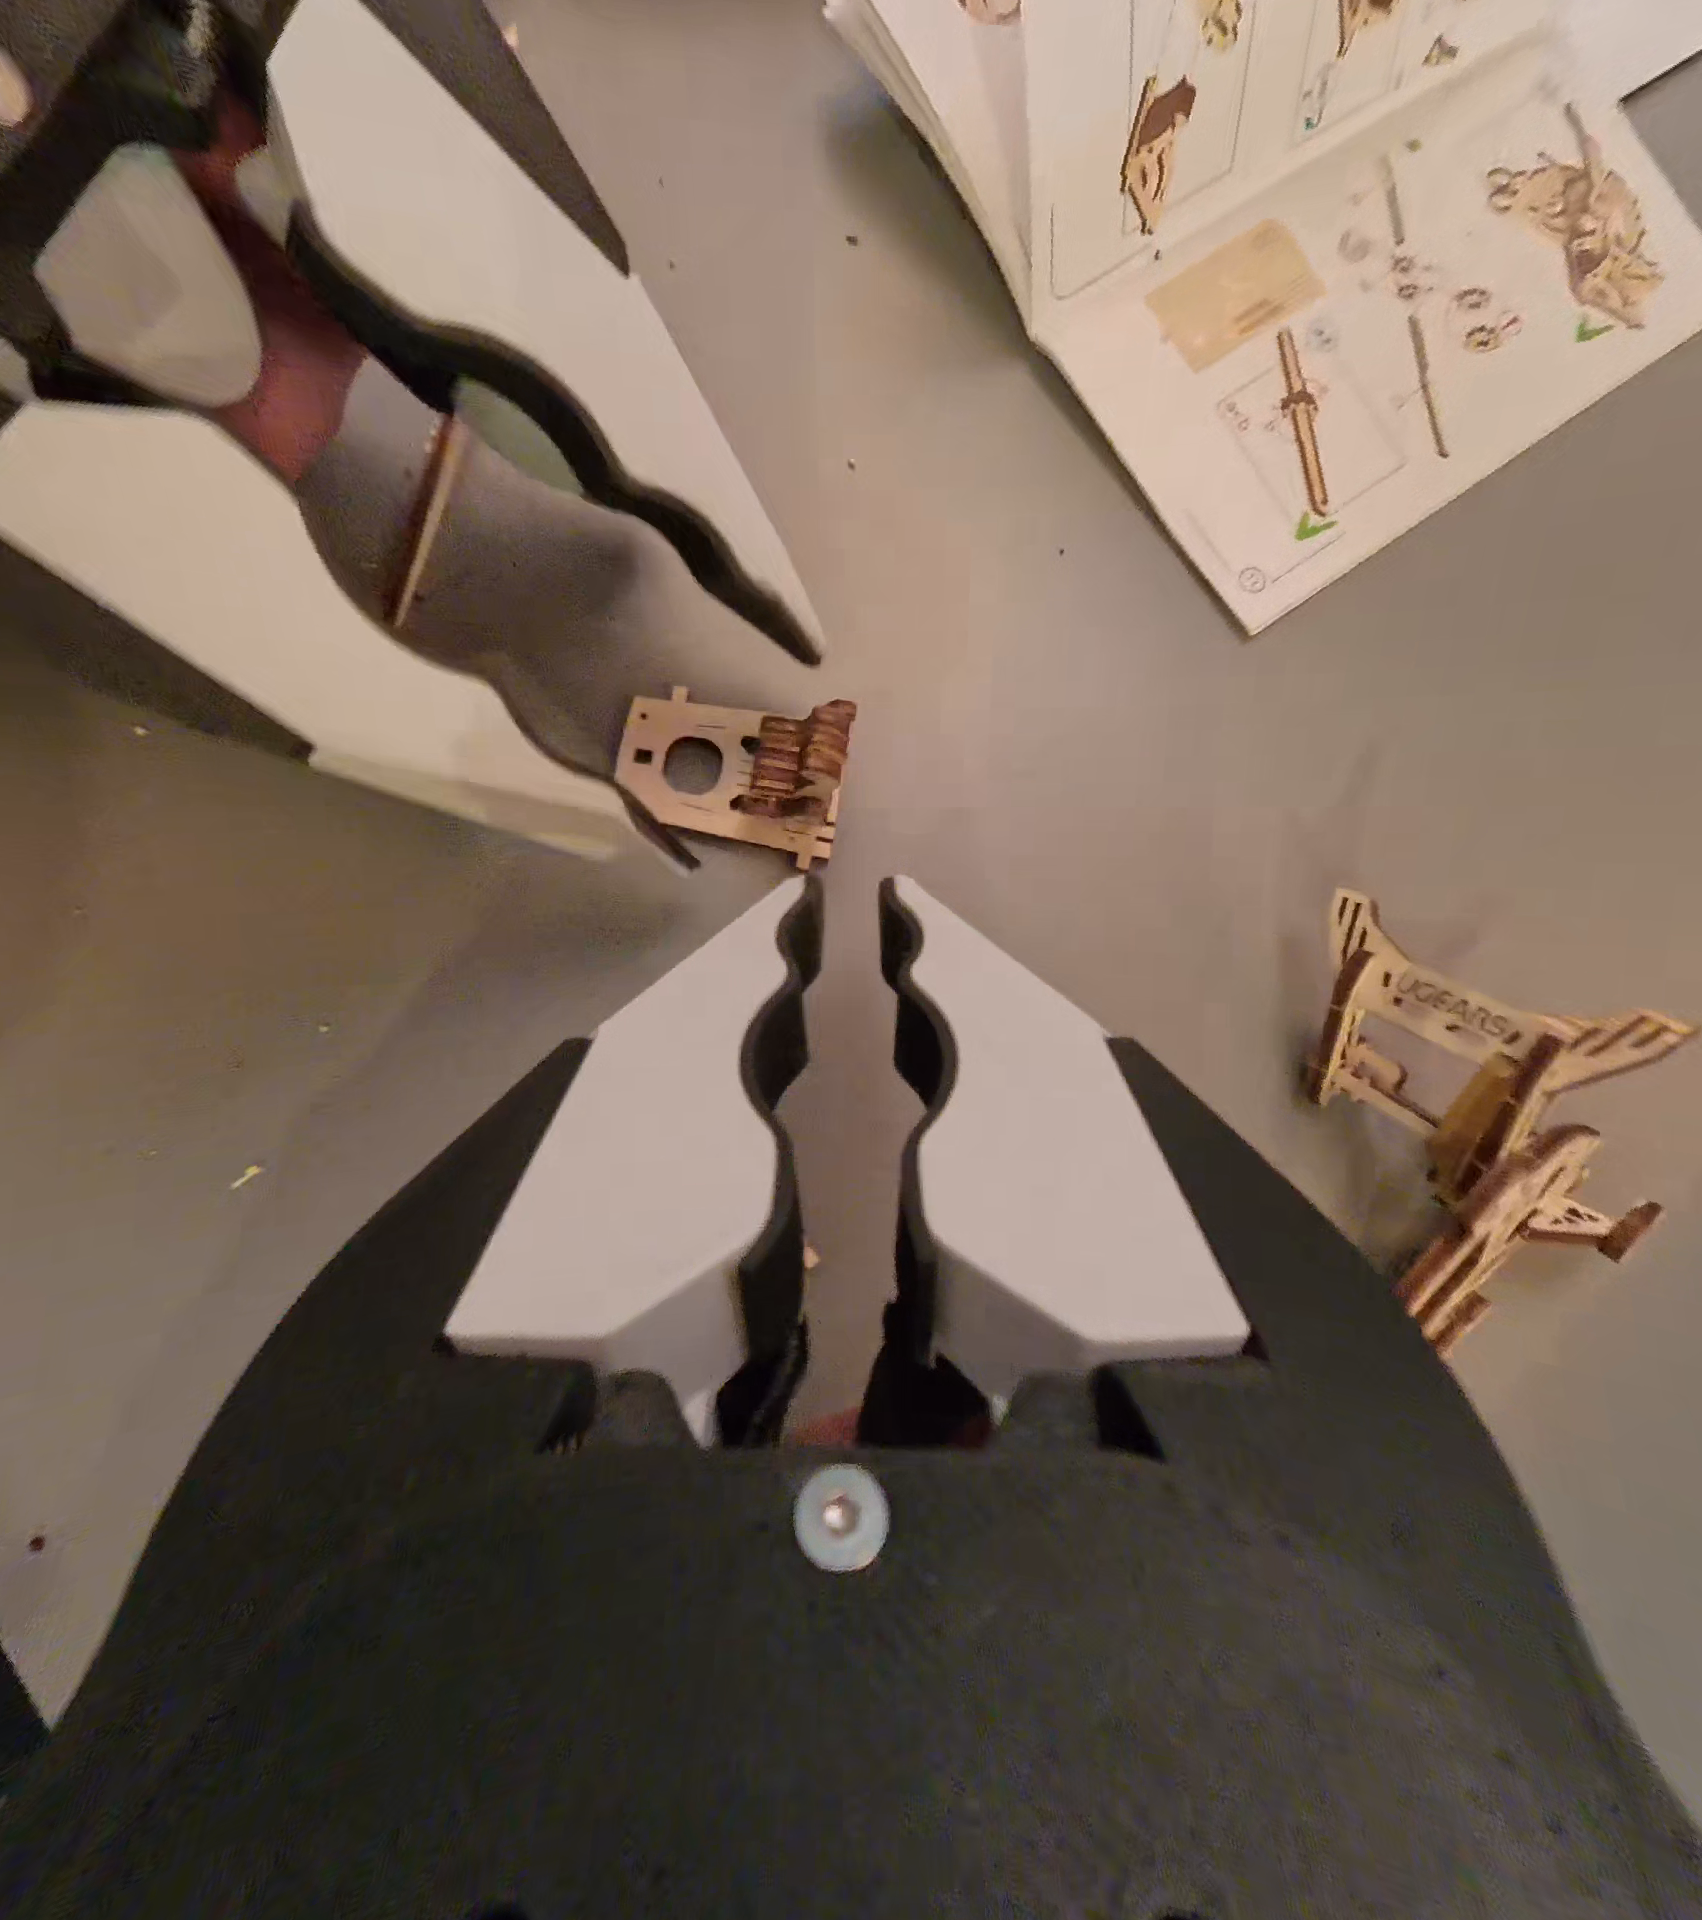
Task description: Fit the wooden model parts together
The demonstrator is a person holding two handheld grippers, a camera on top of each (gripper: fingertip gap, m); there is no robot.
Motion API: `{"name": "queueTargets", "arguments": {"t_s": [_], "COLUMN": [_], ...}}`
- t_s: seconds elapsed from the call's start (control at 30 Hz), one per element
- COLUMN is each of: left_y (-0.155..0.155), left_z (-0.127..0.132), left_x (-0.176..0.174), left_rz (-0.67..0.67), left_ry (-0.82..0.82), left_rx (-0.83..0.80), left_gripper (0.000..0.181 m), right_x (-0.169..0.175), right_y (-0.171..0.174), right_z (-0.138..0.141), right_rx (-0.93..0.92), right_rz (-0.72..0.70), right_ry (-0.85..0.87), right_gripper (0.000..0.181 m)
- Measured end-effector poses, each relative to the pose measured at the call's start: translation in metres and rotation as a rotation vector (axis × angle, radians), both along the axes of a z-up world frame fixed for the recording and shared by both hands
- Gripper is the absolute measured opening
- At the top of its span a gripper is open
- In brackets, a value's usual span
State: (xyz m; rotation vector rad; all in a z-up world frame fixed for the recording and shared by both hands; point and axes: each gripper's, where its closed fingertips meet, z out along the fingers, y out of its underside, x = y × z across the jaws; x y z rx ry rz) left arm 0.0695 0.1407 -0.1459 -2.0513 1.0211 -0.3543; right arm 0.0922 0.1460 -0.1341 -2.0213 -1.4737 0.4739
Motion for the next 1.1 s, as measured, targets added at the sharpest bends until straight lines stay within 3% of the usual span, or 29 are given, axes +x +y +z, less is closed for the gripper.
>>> {"name": "queueTargets", "arguments": {"t_s": [0.03, 0.13, 0.83, 0.9, 1.0, 1.1], "left_y": [0.003, 0.008, -0.004, -0.004, -0.012, -0.024], "left_z": [-0.002, -0.005, -0.006, -0.006, -0.007, -0.007], "left_x": [0.000, 0.000, 0.005, 0.006, 0.007, 0.007], "left_rz": [0.013, 0.028, -0.148, -0.164, -0.263, -0.397], "left_ry": [0.018, 0.060, 0.035, 0.028, 0.050, 0.070], "left_rx": [0.013, 0.034, 0.002, -0.010, -0.015, -0.010], "left_gripper": [0.036, 0.023, 0.021, 0.021, 0.021, 0.021], "right_x": [-0.002, -0.011, -0.011, -0.005, -0.005, -0.006], "right_y": [0.002, 0.003, 0.006, 0.003, -0.008, -0.011], "right_z": [-0.004, -0.009, -0.004, -0.001, -0.003, 0.002], "right_rx": [-0.010, -0.050, -0.046, -0.042, -0.057, -0.001], "right_rz": [0.006, 0.028, 0.099, 0.118, 0.200, 0.310], "right_ry": [-0.007, 0.016, -0.032, -0.041, -0.049, -0.055], "right_gripper": [0.002, 0.000, 0.001, 0.005, 0.036, 0.037]}}
